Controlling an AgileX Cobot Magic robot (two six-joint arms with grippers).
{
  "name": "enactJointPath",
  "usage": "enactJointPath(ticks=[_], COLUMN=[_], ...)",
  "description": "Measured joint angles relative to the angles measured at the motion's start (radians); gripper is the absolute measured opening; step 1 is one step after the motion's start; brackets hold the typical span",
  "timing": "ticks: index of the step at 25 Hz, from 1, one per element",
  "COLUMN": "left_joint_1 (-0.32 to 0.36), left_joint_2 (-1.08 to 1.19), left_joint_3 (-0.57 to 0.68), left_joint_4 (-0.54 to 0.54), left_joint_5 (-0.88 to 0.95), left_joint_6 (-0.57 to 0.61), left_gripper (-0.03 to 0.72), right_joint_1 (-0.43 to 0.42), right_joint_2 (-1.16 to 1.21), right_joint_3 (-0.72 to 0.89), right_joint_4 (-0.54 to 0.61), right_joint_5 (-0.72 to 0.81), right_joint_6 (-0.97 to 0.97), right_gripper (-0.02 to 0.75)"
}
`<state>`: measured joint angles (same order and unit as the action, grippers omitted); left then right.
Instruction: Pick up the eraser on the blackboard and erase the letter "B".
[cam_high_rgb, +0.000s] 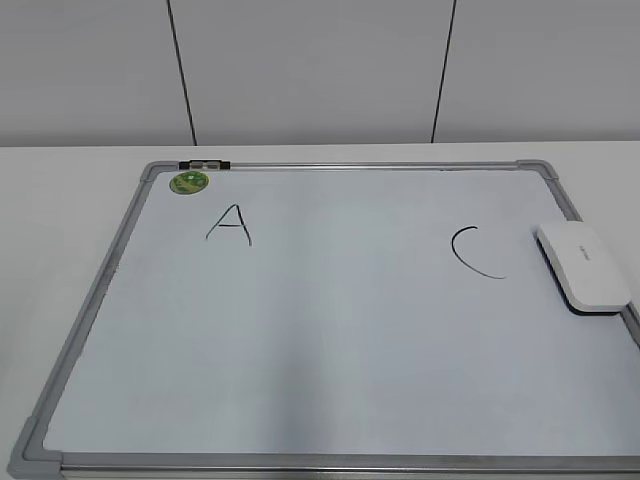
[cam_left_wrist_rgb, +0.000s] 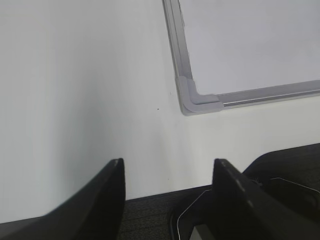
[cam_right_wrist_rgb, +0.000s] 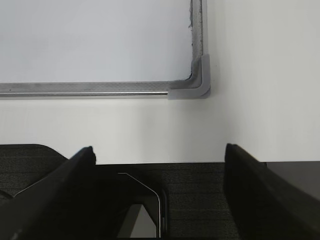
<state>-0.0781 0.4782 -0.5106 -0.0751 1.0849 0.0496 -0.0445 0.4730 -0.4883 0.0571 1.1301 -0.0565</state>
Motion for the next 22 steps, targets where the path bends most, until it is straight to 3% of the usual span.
enactJointPath(ticks=[12,22], left_joint_1=[0.0,0.088], left_joint_2=[-0.046,-0.268], left_joint_3=[0.0,0.0], left_joint_4=[0.0,0.0], left_joint_5=[0.0,0.006], left_joint_6=[-0.001,-0.001], left_gripper=[0.406,0.369], right_joint_1=[0.0,0.0], right_joint_2=[-0.007,-0.27], right_joint_3=[0.0,0.0], right_joint_4=[0.0,0.0], right_joint_5=[-0.001,-0.001], right_joint_6=[0.0,0.0], right_gripper=[0.587,0.587])
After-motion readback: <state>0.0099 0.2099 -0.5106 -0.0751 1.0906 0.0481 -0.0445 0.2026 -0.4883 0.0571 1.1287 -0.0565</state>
